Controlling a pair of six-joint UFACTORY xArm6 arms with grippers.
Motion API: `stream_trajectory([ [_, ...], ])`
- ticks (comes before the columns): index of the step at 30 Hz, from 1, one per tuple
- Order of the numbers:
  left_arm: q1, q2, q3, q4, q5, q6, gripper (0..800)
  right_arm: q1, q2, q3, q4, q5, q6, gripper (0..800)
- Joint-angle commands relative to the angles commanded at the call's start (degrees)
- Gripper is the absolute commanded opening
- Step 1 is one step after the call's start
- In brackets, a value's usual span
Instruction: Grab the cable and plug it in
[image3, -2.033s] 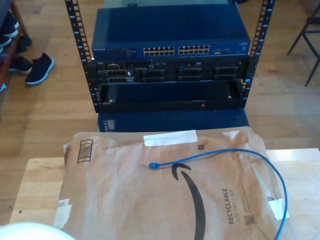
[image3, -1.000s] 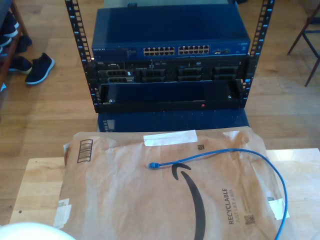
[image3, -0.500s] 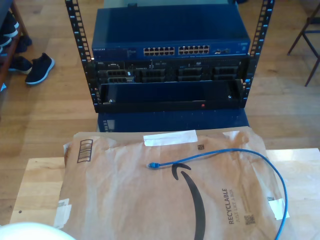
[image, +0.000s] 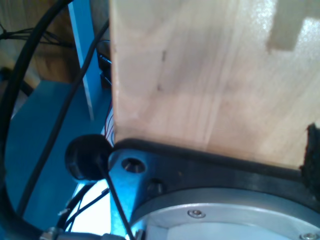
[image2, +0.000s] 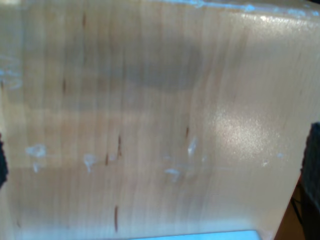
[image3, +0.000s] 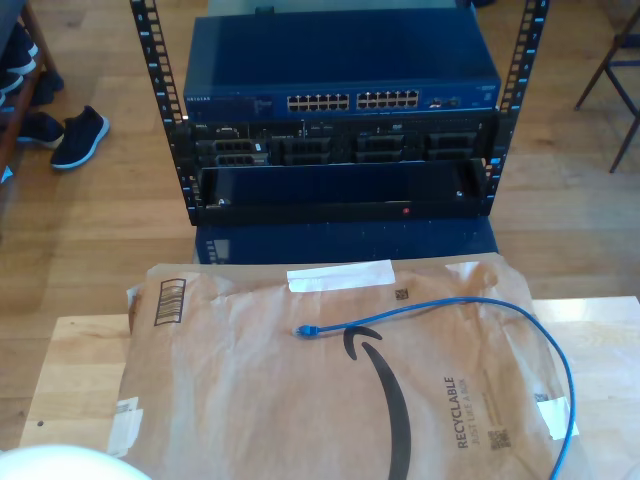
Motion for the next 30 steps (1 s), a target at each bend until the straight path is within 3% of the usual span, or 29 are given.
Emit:
stream_trajectory([
  [13,-0.2,0.3,-0.4,0.4,1.9,-0.3,800,0.0,-1.9,-0.8,0.3,0.6,0.4,793],
  [20,-1.1,-0.3,-6.6,0.4,12.8,-1.5,800,0.1,-3.4,-1.1,0.4,1.6,0.4,793],
  [25,-1.8,-0.5,-7.6,0.5,14.6,-3.3,800,0.2,-4.8,-7.8,0.6,10.7,0.9,793],
  [30,-3.1,-1.1,-11.5,0.4,18.9,-5.2,800,5.7,-4.6,-12.1,3.4,12.0,5.9,792],
])
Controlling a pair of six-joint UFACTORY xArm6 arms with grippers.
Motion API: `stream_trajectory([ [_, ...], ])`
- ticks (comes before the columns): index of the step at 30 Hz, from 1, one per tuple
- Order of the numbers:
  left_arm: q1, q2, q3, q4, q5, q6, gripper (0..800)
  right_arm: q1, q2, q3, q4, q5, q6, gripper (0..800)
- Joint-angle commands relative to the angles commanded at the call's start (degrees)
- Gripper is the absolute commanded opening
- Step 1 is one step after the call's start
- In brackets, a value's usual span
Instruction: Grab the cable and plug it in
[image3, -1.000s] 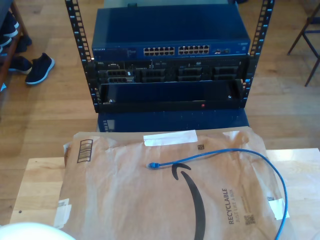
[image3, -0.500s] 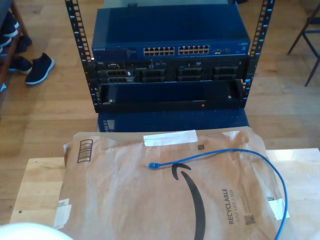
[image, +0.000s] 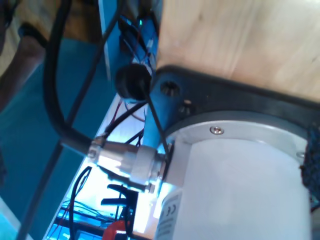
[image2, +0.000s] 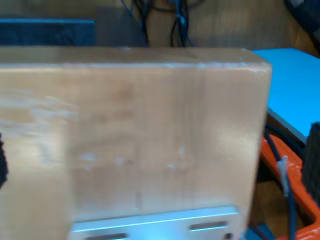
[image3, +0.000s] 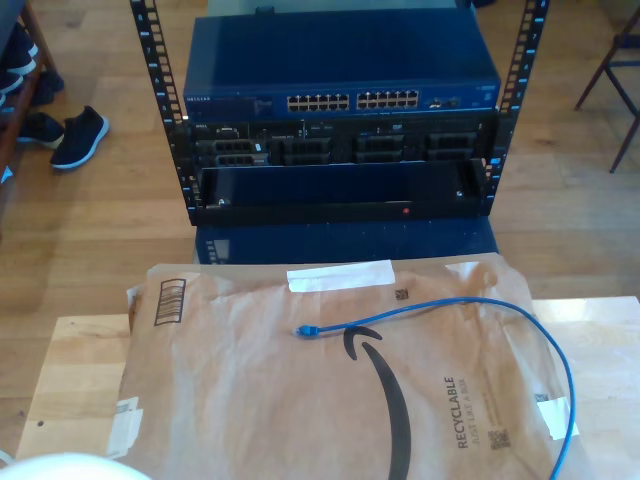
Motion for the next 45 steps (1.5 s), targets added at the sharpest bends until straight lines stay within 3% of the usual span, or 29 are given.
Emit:
stream_trajectory([
  [7,-14.7,-0.2,-7.7,-0.6,9.4,-14.9,800,8.5,0.1,-3.5,0.1,0.2,9.6,792],
  [12,-25.7,0.2,-12.3,-7.7,11.8,-25.1,800,20.8,0.2,-5.2,-0.1,-1.2,20.7,792],
  [21,-52.8,1.8,-15.0,-10.5,11.3,-50.5,800,45.5,0.8,-10.8,0.0,1.0,44.8,791],
  [29,-72.3,3.8,-15.1,-10.6,8.4,-65.5,800,65.3,6.2,-17.9,0.1,4.8,62.6,781],
  [35,-75.2,6.8,-16.8,-11.3,7.5,-68.3,800,78.6,15.4,-25.3,0.1,5.0,72.2,786],
  [39,-75.2,8.6,-18.5,-17.1,6.4,-68.3,800,87.9,24.1,-30.4,0.4,5.0,80.3,789],
  [41,-75.2,9.1,-18.5,-17.5,4.0,-68.3,800,91.7,27.1,-32.5,2.4,4.8,84.0,791],
  [45,-75.3,12.0,-19.4,-17.6,-0.1,-68.5,800,96.4,31.1,-36.0,12.2,3.4,86.6,791],
])
